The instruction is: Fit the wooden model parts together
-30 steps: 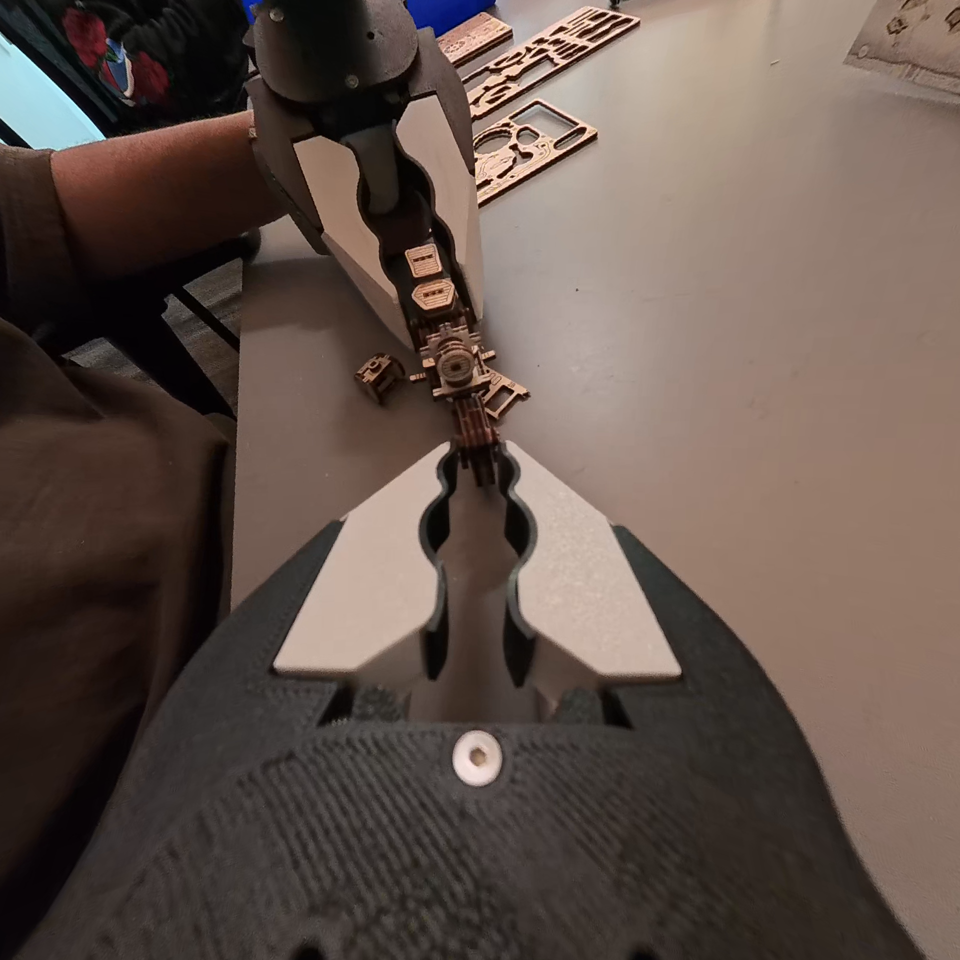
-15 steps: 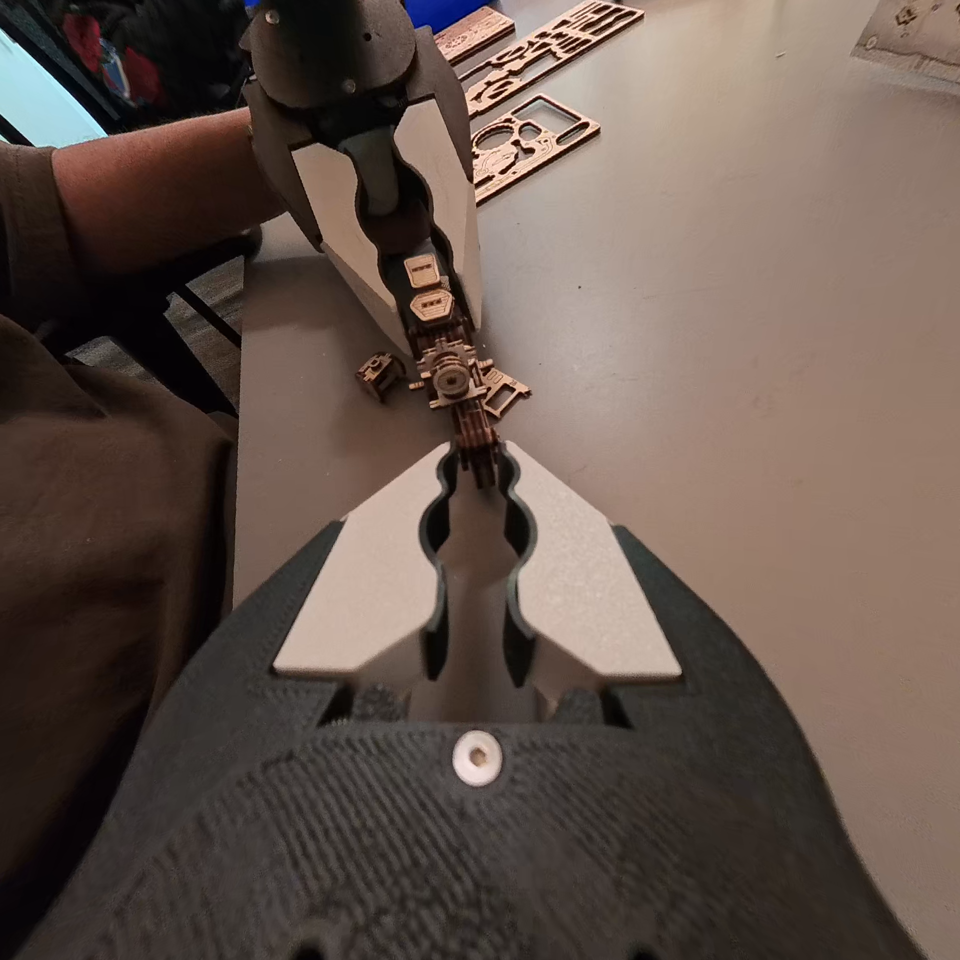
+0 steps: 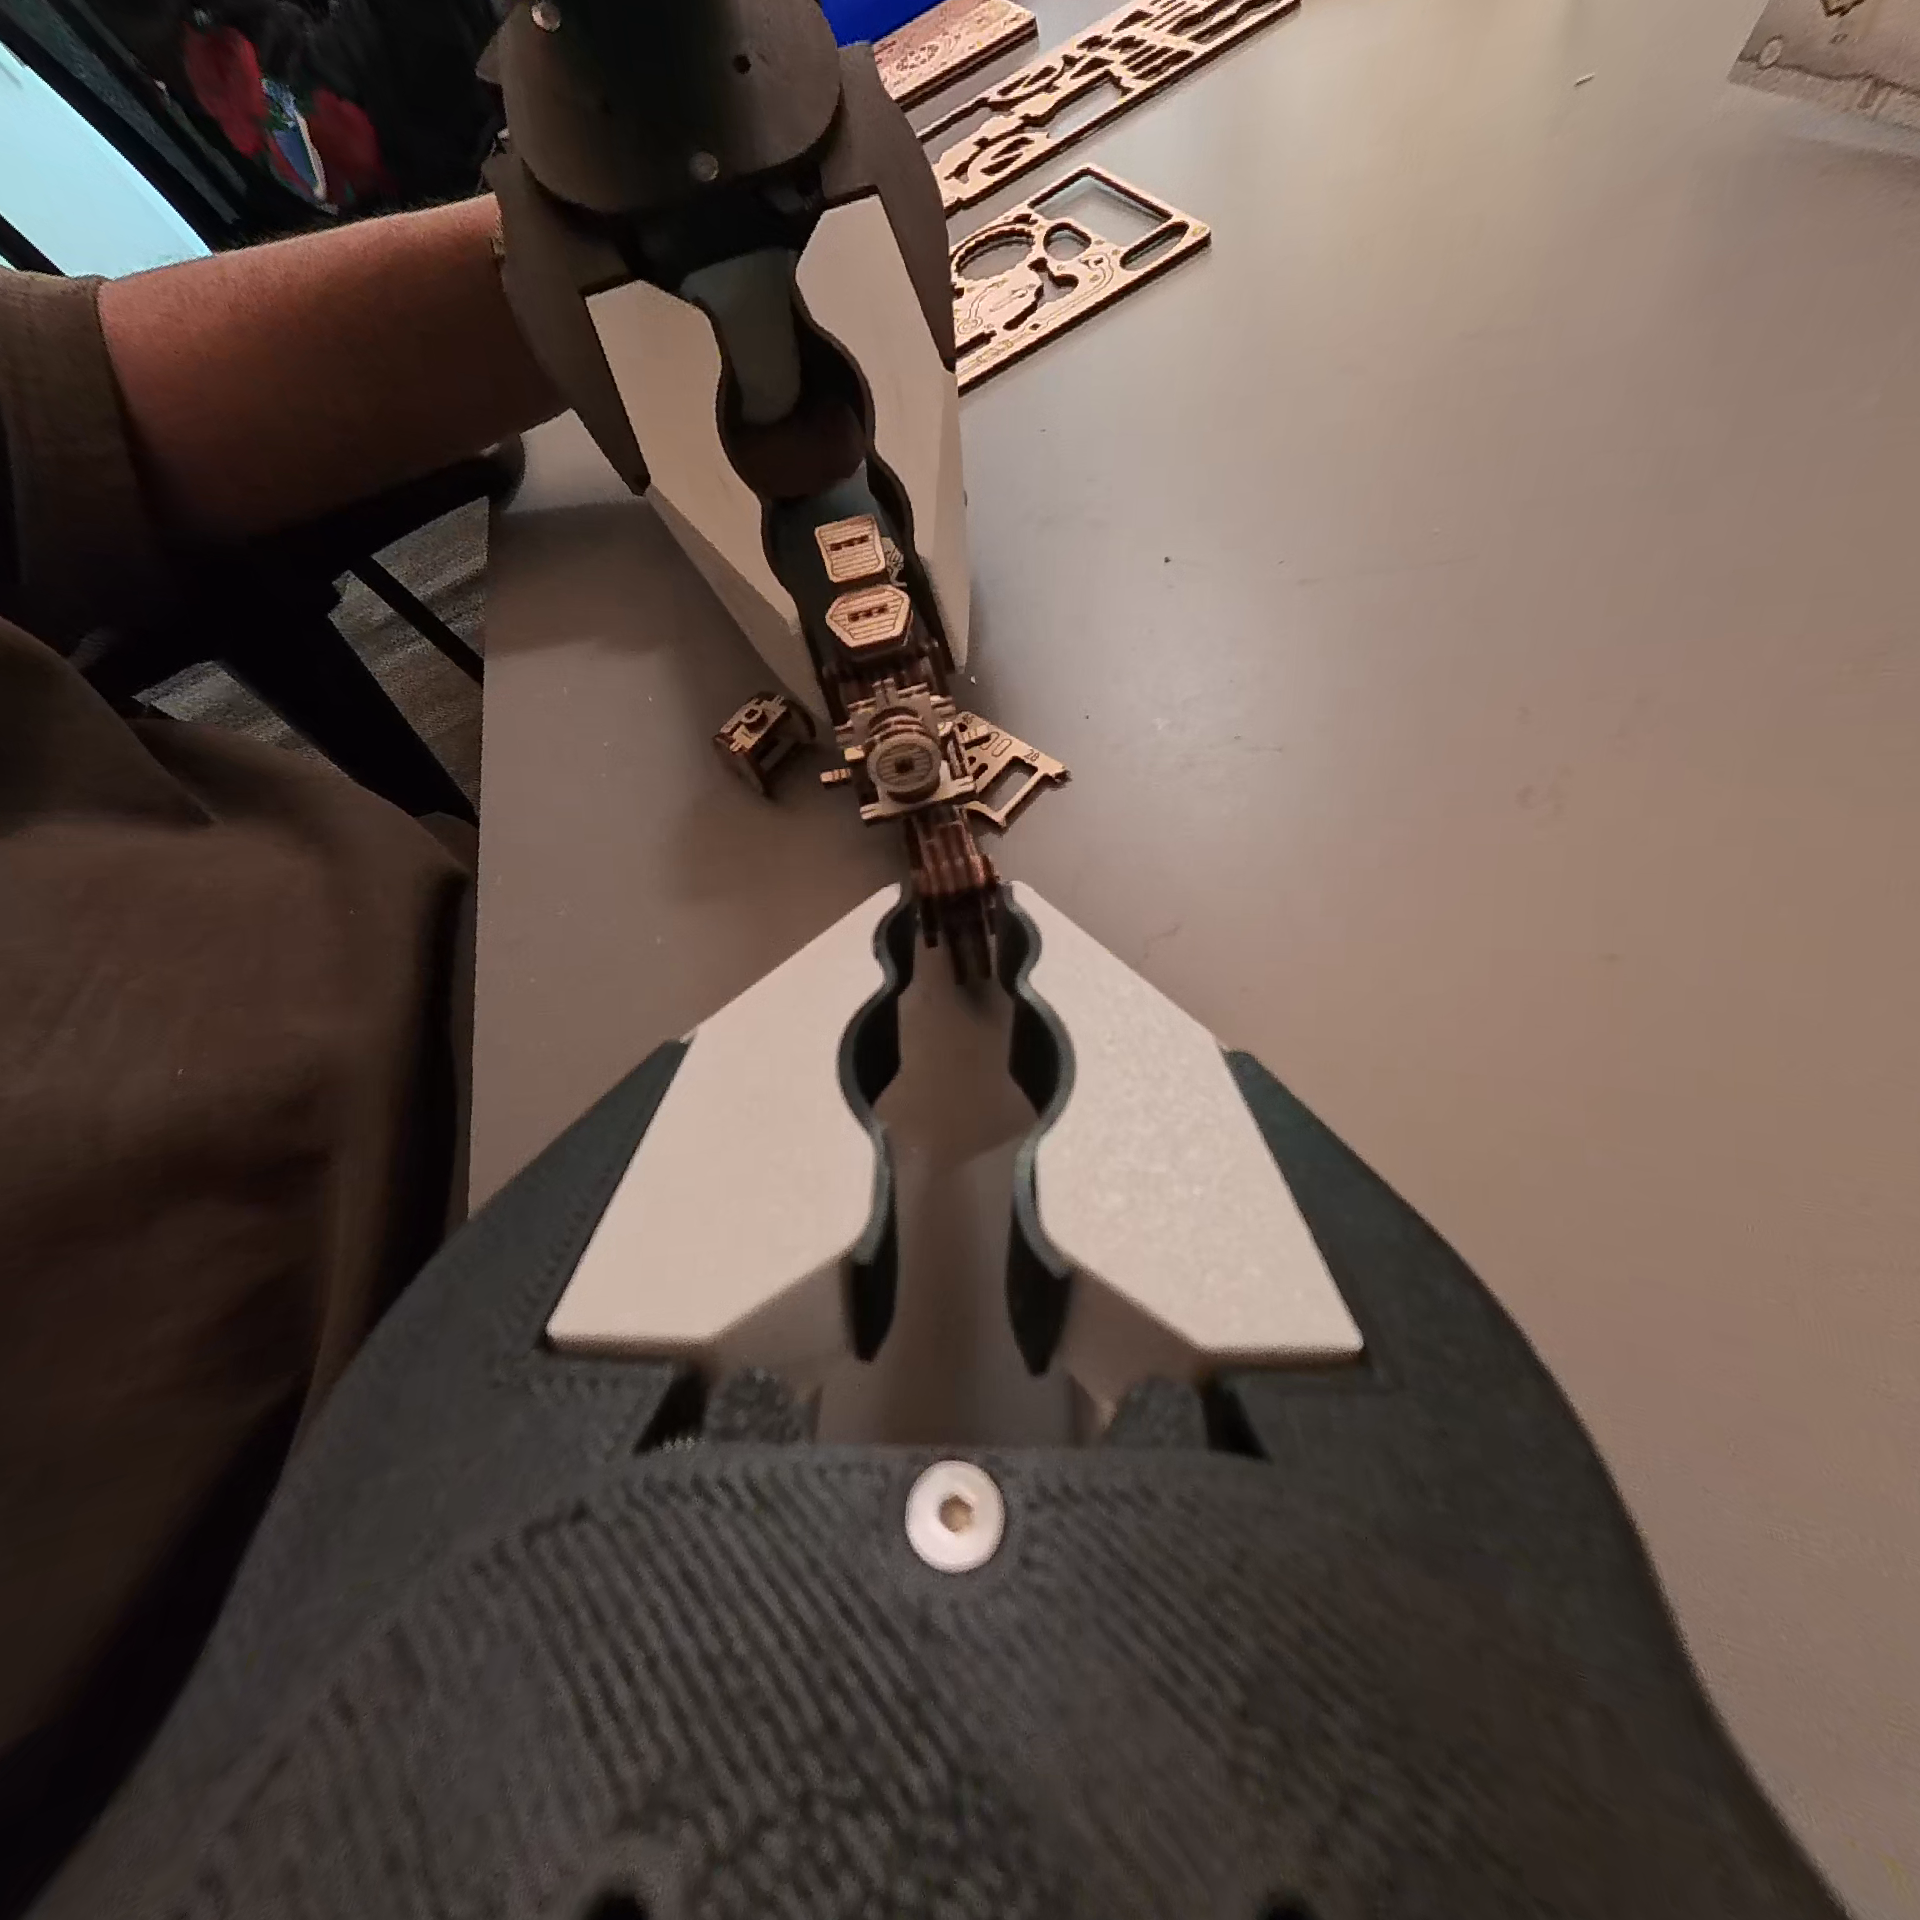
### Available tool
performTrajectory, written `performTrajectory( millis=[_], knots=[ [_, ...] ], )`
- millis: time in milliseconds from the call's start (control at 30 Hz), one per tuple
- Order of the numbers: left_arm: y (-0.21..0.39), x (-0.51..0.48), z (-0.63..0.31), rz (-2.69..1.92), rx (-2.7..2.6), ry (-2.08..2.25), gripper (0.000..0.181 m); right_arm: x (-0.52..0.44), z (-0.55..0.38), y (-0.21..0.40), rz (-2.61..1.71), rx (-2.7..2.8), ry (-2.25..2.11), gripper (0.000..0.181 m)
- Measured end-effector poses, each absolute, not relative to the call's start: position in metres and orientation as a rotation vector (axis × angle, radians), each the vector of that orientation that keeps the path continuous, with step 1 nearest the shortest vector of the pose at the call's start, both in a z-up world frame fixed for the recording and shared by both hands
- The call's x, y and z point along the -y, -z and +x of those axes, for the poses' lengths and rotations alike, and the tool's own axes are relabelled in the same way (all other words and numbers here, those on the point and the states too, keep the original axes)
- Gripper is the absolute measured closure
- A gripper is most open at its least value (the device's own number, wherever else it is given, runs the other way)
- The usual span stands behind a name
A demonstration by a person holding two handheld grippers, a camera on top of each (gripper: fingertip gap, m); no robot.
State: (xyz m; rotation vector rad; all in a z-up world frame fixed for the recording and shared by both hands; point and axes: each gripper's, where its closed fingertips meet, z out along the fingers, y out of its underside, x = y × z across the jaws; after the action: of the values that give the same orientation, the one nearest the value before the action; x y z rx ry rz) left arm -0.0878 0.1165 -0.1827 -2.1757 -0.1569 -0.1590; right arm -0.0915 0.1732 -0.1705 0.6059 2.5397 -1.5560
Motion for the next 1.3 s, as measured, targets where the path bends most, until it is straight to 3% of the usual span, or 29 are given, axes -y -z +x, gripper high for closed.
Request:
performTrajectory(
  millis=[1300],
  knots=[
    [0.198, -0.113, -0.089, -2.312, 0.133, 0.032, 0.149, -0.174, -0.091, 0.171, 0.61, -2.533, 1.552, 0.168]
  ],
)
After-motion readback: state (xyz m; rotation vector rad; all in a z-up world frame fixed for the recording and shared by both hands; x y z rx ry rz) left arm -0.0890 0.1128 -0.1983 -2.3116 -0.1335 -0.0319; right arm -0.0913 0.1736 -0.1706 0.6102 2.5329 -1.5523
